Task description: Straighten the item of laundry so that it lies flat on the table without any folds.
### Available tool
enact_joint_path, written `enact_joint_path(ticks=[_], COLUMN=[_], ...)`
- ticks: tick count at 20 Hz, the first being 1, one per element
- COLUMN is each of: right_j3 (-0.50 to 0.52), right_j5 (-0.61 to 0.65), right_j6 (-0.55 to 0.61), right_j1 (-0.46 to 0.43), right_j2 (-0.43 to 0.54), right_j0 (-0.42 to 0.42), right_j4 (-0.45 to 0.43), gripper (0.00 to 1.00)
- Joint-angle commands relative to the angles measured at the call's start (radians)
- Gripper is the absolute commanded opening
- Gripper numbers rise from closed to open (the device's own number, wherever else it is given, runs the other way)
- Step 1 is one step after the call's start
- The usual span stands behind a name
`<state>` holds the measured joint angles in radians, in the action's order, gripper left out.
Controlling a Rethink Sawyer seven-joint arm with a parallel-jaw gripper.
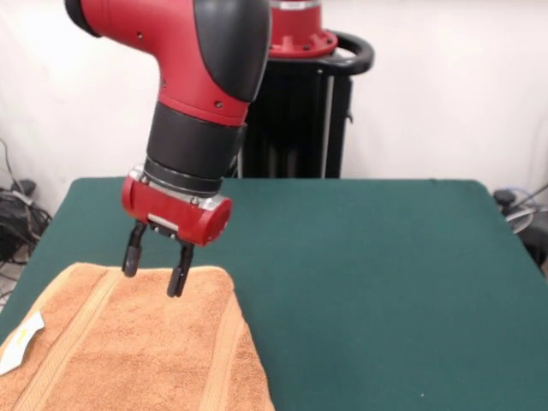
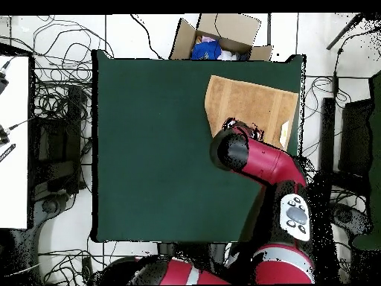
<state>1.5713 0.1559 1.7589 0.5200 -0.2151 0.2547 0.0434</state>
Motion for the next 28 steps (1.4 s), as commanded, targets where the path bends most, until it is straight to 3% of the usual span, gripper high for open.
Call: enact_joint_path(ticks=[1,7,20,28], right_j3=[0.177,0.225,0.363,0.453], right_j5=[-0.100,-0.138,-0.232,-0.397], right_j6=[0.323,0.319,0.370,0.431], right_j1=[-0.020,-0.008,0.051,0.087], right_j2=[0.017,0.149,0.138,0.277], right_j0=[-0.012,0.089,0.041,0.111], right_j4=[0.075,0.087,0.147,0.115], gripper=[1.00,1.00,1.00,1.00])
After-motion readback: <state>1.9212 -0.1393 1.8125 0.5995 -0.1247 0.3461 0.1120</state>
